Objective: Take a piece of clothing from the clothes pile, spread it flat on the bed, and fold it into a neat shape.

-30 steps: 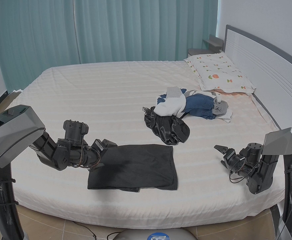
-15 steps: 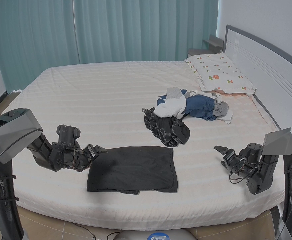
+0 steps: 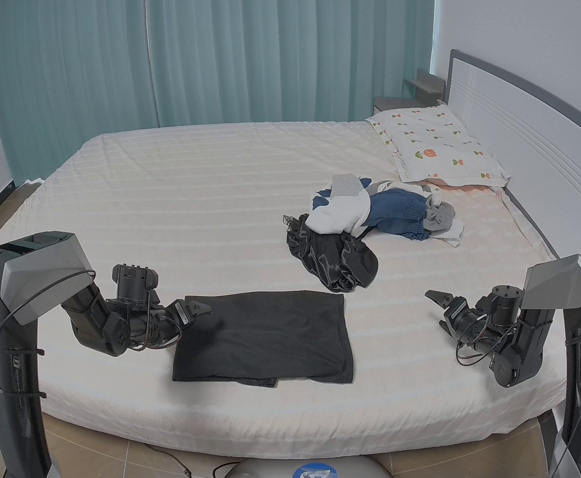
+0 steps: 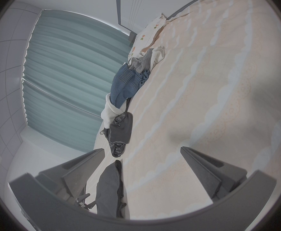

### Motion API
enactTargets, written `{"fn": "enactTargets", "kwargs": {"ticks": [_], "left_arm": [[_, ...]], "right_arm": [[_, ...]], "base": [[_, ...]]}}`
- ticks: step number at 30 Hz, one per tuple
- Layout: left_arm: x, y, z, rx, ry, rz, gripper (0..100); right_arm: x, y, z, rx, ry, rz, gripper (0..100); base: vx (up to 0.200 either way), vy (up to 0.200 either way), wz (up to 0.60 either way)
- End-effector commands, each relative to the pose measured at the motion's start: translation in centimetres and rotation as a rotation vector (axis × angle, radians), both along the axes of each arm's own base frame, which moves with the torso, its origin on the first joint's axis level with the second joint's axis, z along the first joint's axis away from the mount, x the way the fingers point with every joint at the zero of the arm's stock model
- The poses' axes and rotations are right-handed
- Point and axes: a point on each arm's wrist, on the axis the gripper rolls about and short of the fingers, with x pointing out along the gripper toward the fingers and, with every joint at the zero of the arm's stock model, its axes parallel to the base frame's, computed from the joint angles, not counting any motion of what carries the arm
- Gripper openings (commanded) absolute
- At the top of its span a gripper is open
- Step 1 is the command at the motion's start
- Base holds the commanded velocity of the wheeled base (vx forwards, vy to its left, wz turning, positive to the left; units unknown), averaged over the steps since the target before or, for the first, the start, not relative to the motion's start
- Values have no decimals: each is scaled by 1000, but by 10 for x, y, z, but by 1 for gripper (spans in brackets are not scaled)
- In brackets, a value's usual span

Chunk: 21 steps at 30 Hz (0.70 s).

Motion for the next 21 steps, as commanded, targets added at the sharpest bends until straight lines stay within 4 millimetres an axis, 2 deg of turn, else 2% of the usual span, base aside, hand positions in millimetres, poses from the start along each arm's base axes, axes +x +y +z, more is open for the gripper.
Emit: {"fn": "enactTargets", "kwargs": {"ticks": [1, 21], "left_arm": [[-1, 0, -7, 5, 18, -3, 100], [7, -2, -16, 27, -5, 24, 100]], "right_arm": [[0, 0, 1, 0, -9, 1, 100], [0, 1, -2, -13, -6, 7, 100]], "base": [[0, 0, 0], [0, 0, 0]]}}
